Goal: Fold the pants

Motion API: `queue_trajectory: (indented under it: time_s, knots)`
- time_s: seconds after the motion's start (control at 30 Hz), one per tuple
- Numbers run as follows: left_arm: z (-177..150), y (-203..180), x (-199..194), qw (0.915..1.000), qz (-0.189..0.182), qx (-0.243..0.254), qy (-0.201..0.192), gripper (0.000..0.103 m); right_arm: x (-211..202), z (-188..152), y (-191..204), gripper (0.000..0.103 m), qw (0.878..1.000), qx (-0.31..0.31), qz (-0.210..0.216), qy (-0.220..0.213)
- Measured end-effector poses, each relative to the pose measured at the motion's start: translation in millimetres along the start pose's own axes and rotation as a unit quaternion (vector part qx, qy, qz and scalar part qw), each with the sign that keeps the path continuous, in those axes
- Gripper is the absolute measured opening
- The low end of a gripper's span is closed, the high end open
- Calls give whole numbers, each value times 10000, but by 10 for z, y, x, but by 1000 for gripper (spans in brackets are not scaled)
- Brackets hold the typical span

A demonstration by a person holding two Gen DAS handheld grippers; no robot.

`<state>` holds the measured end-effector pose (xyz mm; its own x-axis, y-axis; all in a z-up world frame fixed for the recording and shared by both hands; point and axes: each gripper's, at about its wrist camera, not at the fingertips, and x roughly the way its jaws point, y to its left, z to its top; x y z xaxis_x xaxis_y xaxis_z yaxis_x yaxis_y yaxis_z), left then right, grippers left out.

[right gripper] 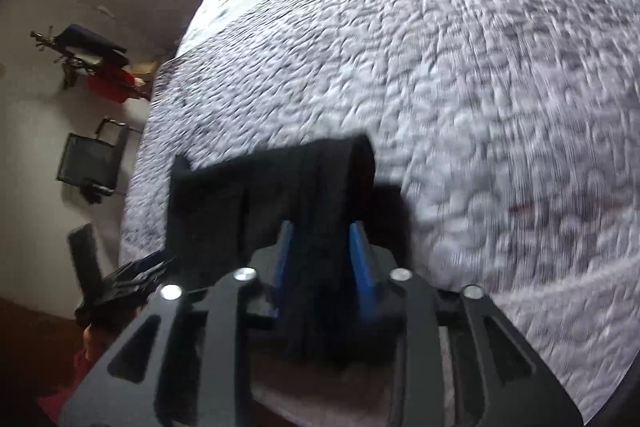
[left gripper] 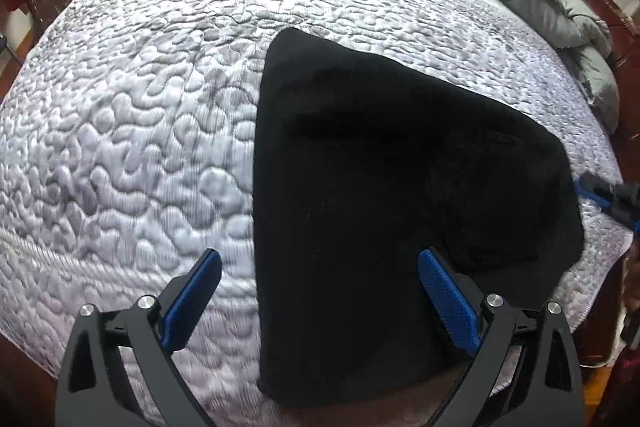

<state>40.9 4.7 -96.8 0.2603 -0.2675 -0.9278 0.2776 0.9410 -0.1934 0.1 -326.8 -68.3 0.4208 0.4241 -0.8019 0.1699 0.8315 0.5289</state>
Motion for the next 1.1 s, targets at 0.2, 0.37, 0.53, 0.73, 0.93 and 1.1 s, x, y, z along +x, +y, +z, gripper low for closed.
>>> queue_trajectory:
  time_s: [0.2,0.37,0.53,0.73,0.93,1.1]
  knots:
    - [-211,-63,37,9999,-53,85,124,99,6,-440,10,41,9992,-5,288,268]
    - [-245,-43,119,9998,-91,1,196,100,69,-533,68,5,9988,-259,291,313]
    - [-176,-125,183,9998,-54,58,169,100,-94,-506,215,3,9974,-672,-73,246]
    - [-144,-201,256,9998,-95,54,148,100,234,-570,61,3,9923,-709,-884,503]
    - [-175,-186,86,9999,-25,156,14,99,26,-588,30,11,9954,-583,-682,343]
    - [-183,-259,-91,9995,-123,236,-150,99,-232,-546,132,22,9973,-488,-553,20]
